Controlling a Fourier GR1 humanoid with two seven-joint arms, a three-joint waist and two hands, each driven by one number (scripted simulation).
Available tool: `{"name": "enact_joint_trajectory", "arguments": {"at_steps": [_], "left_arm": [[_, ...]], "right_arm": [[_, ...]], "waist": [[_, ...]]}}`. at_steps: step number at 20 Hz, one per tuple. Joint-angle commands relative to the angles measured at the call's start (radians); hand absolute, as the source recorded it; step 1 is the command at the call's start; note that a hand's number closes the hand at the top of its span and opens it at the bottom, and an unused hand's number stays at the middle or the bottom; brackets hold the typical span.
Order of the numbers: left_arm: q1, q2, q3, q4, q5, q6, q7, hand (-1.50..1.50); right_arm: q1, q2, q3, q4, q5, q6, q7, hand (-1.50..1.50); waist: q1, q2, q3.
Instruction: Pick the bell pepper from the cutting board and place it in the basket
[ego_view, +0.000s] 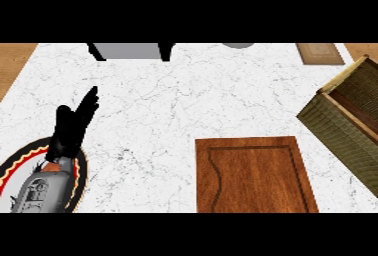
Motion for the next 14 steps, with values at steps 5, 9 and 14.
{"name": "enact_joint_trajectory", "arguments": {"at_steps": [5, 9, 14], "left_arm": [[-0.011, 0.023, 0.019, 0.042, 0.015, -0.032, -0.037, 0.0], [-0.053, 0.046, 0.035, 0.001, 0.033, -0.047, 0.035, 0.0], [0.011, -0.02, -0.006, 0.018, -0.001, 0.0, -0.028, 0.0]], "right_arm": [[-0.052, -0.198, -0.138, 0.259, -0.038, -0.043, 0.029, -1.5], [-0.013, -0.298, -0.196, 0.438, -0.058, -0.026, -0.046, -1.5], [0.063, -0.447, -0.24, 0.604, -0.066, 0.05, -0.172, -1.5]], "waist": [[0.004, 0.005, 0.0], [0.011, 0.007, 0.003], [0.013, 0.011, 0.005]]}}
